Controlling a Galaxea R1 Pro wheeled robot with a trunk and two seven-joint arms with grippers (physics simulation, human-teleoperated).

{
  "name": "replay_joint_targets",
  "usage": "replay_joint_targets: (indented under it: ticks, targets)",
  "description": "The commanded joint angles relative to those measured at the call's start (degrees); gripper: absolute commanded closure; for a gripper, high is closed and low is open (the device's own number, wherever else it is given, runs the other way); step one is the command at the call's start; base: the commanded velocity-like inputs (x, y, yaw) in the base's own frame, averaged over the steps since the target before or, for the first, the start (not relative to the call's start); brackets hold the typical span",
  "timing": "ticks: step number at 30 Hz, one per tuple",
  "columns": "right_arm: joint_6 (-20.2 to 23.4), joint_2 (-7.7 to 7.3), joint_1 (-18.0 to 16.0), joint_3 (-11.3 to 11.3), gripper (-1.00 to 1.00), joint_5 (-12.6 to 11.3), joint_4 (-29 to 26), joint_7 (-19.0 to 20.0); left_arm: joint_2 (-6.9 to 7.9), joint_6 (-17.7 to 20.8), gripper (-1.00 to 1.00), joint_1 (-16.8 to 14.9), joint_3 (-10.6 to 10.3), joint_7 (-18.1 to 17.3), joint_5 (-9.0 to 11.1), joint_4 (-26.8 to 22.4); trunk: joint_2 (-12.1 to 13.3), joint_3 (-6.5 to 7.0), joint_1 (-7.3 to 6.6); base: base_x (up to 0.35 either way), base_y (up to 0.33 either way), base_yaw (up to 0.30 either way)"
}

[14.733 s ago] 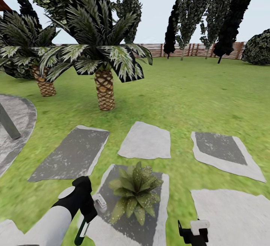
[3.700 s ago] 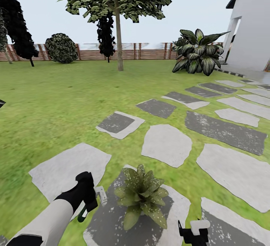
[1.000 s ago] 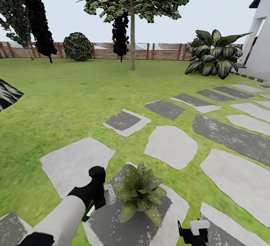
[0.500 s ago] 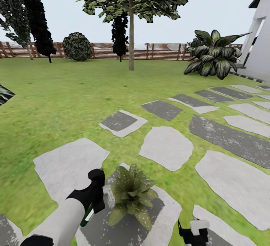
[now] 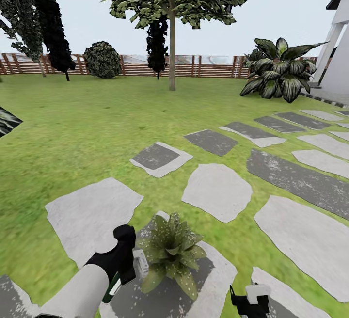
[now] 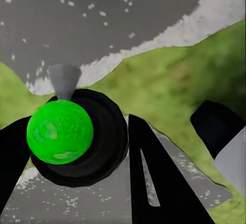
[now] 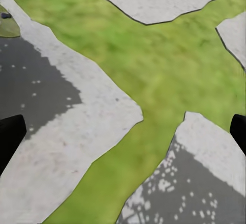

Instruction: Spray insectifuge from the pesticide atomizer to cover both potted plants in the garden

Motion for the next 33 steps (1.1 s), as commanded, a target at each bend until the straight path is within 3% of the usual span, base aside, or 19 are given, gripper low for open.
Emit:
replay_joint_targets:
  ticks: [1,9,13,17,33]
  targets:
    - [-0.16,0.01,-0.04,-0.24,-1.00,0.61,0.07,-0.32,-0.04,0.55,1.00,-0.14,-0.08,-0.48,-0.28,-0.07,-0.02,-0.06,0.01,0.246,0.000,0.000]
    - [-0.16,0.01,-0.04,-0.24,-1.00,0.62,0.07,-0.32,0.41,0.49,1.00,0.67,-0.40,-0.37,-0.39,0.66,-0.02,-0.06,0.01,0.142,0.000,0.000]
    - [-0.14,0.01,-0.04,-0.24,-1.00,0.60,0.07,-0.32,1.13,0.41,1.00,3.21,-0.03,-0.15,-0.32,0.74,-0.02,-0.06,0.01,0.002,0.000,0.000]
    - [-0.13,0.01,-0.04,-0.24,-1.00,0.62,0.07,-0.32,1.13,0.36,1.00,3.58,0.05,-0.12,-0.23,0.38,-0.02,-0.06,0.01,0.000,0.000,0.024]
    - [-0.15,-0.03,-0.04,-0.31,-1.00,0.51,0.01,-0.38,0.95,0.36,1.00,3.61,-0.29,-0.08,-0.14,0.05,-0.02,-0.28,0.01,0.000,0.000,0.211]
